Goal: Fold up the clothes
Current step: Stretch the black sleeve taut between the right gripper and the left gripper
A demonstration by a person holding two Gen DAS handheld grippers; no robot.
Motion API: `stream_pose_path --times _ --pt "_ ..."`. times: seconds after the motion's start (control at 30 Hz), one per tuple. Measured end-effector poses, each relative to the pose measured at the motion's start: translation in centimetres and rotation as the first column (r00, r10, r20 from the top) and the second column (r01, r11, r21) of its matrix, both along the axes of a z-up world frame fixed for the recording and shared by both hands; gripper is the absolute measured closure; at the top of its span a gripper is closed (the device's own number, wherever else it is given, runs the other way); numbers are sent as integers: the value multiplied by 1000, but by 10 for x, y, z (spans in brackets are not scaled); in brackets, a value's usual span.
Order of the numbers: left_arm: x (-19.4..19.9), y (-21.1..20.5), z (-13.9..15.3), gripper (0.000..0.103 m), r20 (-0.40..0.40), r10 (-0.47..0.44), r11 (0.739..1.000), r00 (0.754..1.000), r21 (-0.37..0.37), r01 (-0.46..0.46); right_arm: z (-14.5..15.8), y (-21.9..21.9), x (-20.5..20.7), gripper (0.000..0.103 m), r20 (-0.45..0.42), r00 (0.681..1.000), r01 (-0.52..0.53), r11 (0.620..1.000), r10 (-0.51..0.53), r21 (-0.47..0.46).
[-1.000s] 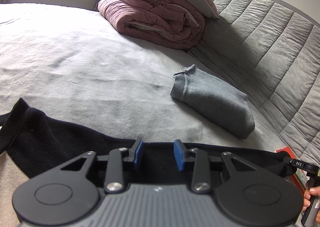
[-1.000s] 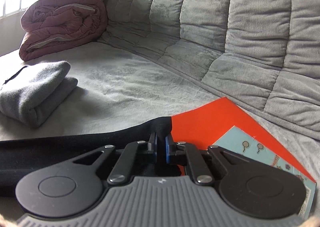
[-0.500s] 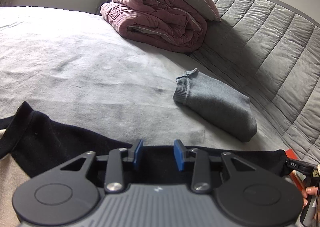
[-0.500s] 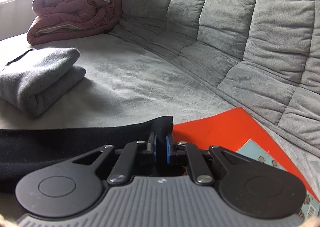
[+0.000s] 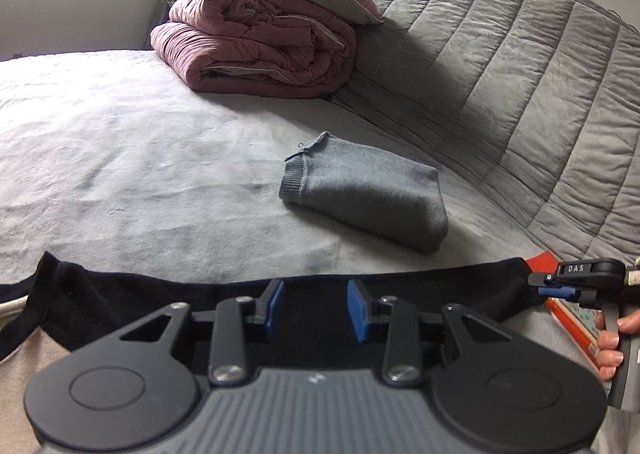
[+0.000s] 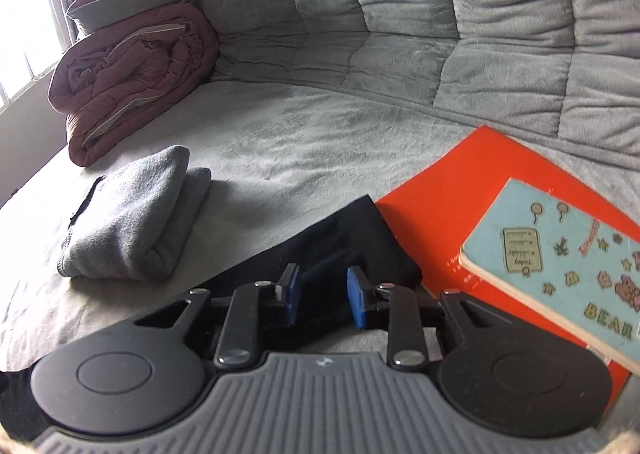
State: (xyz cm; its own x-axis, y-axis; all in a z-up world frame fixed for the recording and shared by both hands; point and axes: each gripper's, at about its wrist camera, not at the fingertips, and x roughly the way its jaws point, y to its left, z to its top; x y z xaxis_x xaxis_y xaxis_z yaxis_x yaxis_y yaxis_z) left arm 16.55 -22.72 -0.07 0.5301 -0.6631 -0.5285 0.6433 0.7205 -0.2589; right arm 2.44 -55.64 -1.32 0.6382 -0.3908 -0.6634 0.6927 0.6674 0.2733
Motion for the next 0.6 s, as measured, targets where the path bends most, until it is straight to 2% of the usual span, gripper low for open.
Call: stream_pose_path --times 0.1,0.2,0.4,0.43,0.47,0.53,0.6 --pt "-22 7 3 68 14 -23 998 1000 56 22 -4 1 -11 73 1 1000 29 992 -29 126" --pt "-40 11 -1 68 19 -34 993 999 110 32 -9 0 -16 73 40 998 45 980 -53 192" --pt "-62 4 -16 68 6 -51 984 999 174 49 -25 -8 -17 75 108 990 62 971 -89 230" --pt "-65 1 -17 69 9 -62 982 998 179 60 -25 -10 -18 78 116 989 62 971 -91 232" --pt "-69 -3 -17 70 16 -86 979 996 184 82 -25 -11 -18 87 121 988 63 970 -93 234" --pt "-77 -12 -17 71 57 -114 969 992 225 98 -24 -15 -20 99 130 986 65 966 -100 249" --pt "-82 -22 -21 71 129 -113 946 985 316 67 -21 -19 -22 99 143 984 67 961 -109 270"
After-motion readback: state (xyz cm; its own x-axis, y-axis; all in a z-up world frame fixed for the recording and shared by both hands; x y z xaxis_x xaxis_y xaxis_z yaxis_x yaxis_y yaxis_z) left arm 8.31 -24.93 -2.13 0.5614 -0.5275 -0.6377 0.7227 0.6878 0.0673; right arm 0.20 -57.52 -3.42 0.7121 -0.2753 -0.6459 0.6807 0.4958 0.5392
